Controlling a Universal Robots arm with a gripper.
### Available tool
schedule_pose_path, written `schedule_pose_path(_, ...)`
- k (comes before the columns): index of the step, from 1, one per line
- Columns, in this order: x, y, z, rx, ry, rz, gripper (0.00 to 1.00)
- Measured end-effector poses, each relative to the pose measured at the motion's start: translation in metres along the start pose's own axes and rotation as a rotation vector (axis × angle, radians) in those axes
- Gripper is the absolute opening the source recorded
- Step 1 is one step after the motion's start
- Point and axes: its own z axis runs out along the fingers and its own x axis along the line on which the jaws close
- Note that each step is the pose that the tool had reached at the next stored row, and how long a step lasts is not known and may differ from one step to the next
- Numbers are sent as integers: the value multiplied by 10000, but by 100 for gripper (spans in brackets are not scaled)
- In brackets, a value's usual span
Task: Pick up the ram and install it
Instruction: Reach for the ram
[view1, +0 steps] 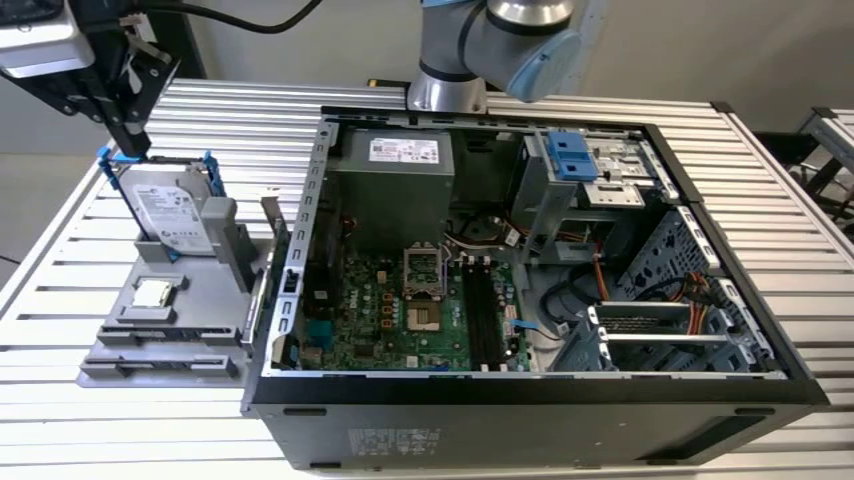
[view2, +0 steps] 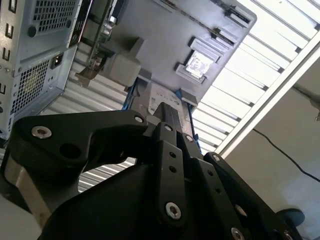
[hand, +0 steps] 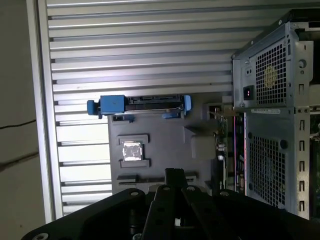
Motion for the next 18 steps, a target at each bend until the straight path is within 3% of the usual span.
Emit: schedule_pose_path(18, -7, -104, -4, 0, 0, 0, 0)
